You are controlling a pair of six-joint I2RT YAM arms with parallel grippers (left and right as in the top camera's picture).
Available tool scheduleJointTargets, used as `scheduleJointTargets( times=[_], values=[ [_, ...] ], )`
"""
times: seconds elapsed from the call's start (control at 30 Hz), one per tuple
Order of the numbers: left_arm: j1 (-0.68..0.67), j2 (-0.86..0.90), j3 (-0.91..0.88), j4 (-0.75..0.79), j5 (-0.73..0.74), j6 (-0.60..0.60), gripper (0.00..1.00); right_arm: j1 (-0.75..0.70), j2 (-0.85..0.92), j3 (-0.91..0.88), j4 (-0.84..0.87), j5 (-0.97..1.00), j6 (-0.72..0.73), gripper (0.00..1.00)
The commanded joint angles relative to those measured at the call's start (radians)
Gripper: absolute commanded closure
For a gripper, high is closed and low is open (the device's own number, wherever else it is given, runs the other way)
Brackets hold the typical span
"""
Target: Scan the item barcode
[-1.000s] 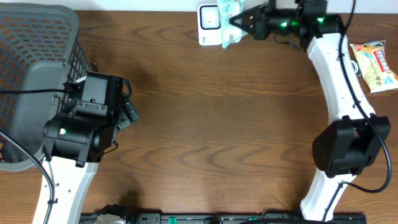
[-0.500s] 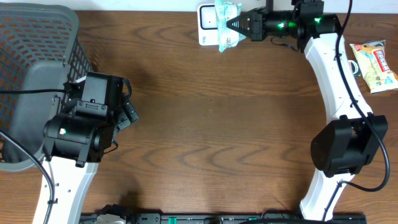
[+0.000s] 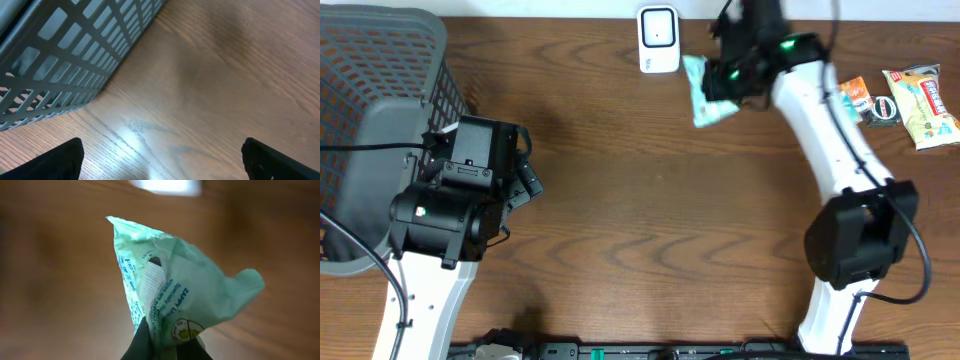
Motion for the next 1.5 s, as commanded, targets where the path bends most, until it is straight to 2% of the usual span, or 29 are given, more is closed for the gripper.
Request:
scheduleJointTargets(
  times=[0.0,0.1,0.23,0.37,0.47,0.53,0.6,0.77,0.83,0.93,0.97,1.0,1.07,1.2,1.33,1.37,1.47],
  values=[
    [0.005,-0.001,0.002,-0.003,-0.020,-0.005,0.00,0.082,0.005,-0.116,-0.002,0.577,0.129,0.99],
    [0.005,-0.001,0.002,-0.003,-0.020,-0.005,0.00,0.150,0.005,-0.251,0.046,0.818,0.182,0.99],
    [0.005,-0.001,0.002,-0.003,-0.020,-0.005,0.00,0.208,0.005,-0.369,0.105,0.938,0.180,0.99],
    [0.005,-0.001,0.002,-0.003,-0.020,-0.005,0.00,0.241,0.005,-0.447,0.135,0.871,0.181,0.97],
    [0.005,-0.001,0.002,-0.003,-0.020,-0.005,0.00,0.266,0.005,-0.492,0.148,0.813,0.180,0.83],
    [0.005,-0.001,0.002,-0.003,-0.020,-0.005,0.00,0.278,0.005,-0.494,0.146,0.749,0.180,0.78],
    [0.005,-0.001,0.002,-0.003,-0.020,-0.005,0.00,0.300,0.005,-0.494,0.150,0.658,0.180,0.75],
    [0.005,-0.001,0.002,-0.003,-0.020,-0.005,0.00,0.347,0.005,-0.488,0.150,0.615,0.180,0.68],
    [0.005,-0.001,0.002,-0.003,-0.020,-0.005,0.00,0.363,0.004,-0.468,0.140,0.615,0.180,0.68],
    [0.005,-0.001,0.002,-0.003,-0.020,-0.005,0.00,0.370,0.004,-0.399,0.086,0.631,0.180,0.82],
    [0.005,-0.001,0.002,-0.003,-0.020,-0.005,0.00,0.370,0.004,-0.370,0.066,0.640,0.180,0.82],
    [0.005,-0.001,0.002,-0.003,-0.020,-0.005,0.00,0.370,0.004,-0.345,0.053,0.650,0.180,0.79],
    [0.005,-0.001,0.002,-0.003,-0.020,-0.005,0.00,0.360,0.004,-0.299,0.031,0.653,0.179,0.51],
    [0.005,-0.001,0.002,-0.003,-0.020,-0.005,0.00,0.304,0.004,-0.244,0.006,0.578,0.177,0.40],
    [0.005,-0.001,0.002,-0.003,-0.020,-0.005,0.00,0.187,0.005,-0.246,0.002,0.236,0.037,0.13],
    [0.005,-0.001,0.002,-0.003,-0.020,-0.005,0.00,0.154,0.005,-0.254,-0.002,0.154,0.000,0.09],
    [0.005,-0.001,0.002,-0.003,-0.020,-0.005,0.00,0.075,0.005,-0.280,-0.008,0.000,-0.035,0.06]
  ],
)
